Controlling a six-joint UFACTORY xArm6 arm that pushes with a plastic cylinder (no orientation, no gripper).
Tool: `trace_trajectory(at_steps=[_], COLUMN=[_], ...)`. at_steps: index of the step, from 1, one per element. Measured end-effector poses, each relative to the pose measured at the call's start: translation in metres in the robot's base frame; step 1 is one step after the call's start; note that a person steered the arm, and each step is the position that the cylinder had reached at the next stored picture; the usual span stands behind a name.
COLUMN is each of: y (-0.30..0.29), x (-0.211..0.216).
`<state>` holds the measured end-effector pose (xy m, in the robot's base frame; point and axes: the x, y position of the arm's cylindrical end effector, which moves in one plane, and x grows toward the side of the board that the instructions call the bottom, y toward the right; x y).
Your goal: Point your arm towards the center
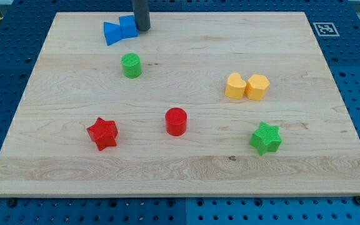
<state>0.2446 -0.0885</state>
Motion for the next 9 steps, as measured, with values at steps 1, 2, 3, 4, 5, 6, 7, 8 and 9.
trace_trajectory(at_steps=[1, 2, 3, 4, 5, 6, 7, 8, 9], y=[0.001, 0.019, 0.024, 0.047, 0.048, 0.048, 0.065, 0.110, 0.130], x=[0.004, 0.037, 0.038, 0.044, 0.044, 0.044, 0.062, 0.081, 0.085])
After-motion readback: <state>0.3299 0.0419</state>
